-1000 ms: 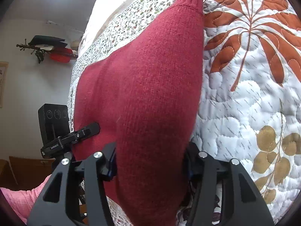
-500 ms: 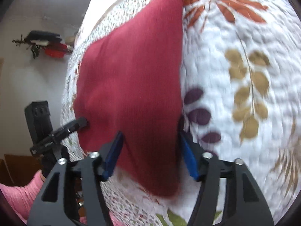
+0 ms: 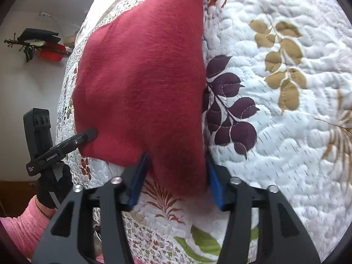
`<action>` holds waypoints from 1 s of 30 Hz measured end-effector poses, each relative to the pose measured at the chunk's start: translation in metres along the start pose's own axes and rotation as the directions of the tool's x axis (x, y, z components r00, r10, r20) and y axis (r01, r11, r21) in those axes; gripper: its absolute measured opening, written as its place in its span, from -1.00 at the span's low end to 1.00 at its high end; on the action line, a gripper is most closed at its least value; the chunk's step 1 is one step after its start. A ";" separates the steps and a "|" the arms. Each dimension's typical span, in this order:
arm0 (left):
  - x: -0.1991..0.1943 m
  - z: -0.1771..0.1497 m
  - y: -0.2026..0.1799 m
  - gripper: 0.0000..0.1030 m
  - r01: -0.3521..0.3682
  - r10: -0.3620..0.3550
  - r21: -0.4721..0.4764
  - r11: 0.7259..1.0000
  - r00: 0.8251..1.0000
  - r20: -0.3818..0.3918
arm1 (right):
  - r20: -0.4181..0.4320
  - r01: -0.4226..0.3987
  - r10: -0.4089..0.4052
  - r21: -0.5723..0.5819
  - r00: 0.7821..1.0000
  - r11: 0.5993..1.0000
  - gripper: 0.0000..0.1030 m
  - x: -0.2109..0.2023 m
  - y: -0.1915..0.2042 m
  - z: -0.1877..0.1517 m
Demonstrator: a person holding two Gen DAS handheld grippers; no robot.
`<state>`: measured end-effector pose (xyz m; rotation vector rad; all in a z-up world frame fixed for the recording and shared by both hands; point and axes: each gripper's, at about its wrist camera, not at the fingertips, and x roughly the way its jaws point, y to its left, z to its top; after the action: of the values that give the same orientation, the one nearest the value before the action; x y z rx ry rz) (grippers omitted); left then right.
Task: Fold small clothes
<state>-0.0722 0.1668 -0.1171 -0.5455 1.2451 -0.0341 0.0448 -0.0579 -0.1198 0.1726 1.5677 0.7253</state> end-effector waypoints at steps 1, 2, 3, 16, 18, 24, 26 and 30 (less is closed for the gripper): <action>-0.002 0.001 -0.003 0.35 -0.020 0.020 -0.002 1.000 1.000 -0.005 | 0.006 0.006 -0.006 -0.001 1.000 1.000 0.29 -0.004 0.000 -0.003; -0.005 0.000 -0.004 0.36 -0.038 0.038 -0.003 0.999 0.999 -0.007 | 0.012 0.023 -0.023 -0.003 1.000 1.000 0.48 -0.009 -0.002 -0.006; -0.009 0.000 -0.007 0.41 -0.053 0.053 -0.004 0.999 0.999 -0.005 | 0.021 0.061 -0.061 -0.010 0.998 0.998 0.54 -0.013 0.000 -0.008; -0.022 -0.012 -0.048 0.46 -0.174 0.174 -0.017 0.985 0.985 -0.014 | 0.032 0.308 -0.307 -0.047 0.951 0.950 0.75 -0.029 0.017 -0.030; -0.022 -0.012 -0.052 0.46 -0.171 0.170 -0.017 0.985 0.985 -0.017 | 0.040 0.316 -0.314 -0.047 0.948 0.948 0.76 -0.031 0.020 -0.033; -0.023 -0.012 -0.063 0.46 -0.178 0.178 -0.001 0.984 0.984 -0.022 | 0.050 0.332 -0.330 -0.040 0.943 0.942 0.77 -0.038 0.031 -0.037; -0.024 -0.012 -0.066 0.46 -0.187 0.187 0.003 0.982 0.982 -0.021 | 0.049 0.343 -0.341 -0.035 0.939 0.939 0.78 -0.041 0.031 -0.038; -0.027 -0.013 -0.069 0.46 -0.200 0.200 -0.001 0.980 0.979 -0.029 | 0.061 0.358 -0.356 -0.032 0.933 0.933 0.79 -0.050 0.034 -0.039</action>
<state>-0.0742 0.1103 -0.0677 -0.4225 1.3232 0.1303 0.0053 -0.0701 -0.0609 -0.1235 1.4776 0.4620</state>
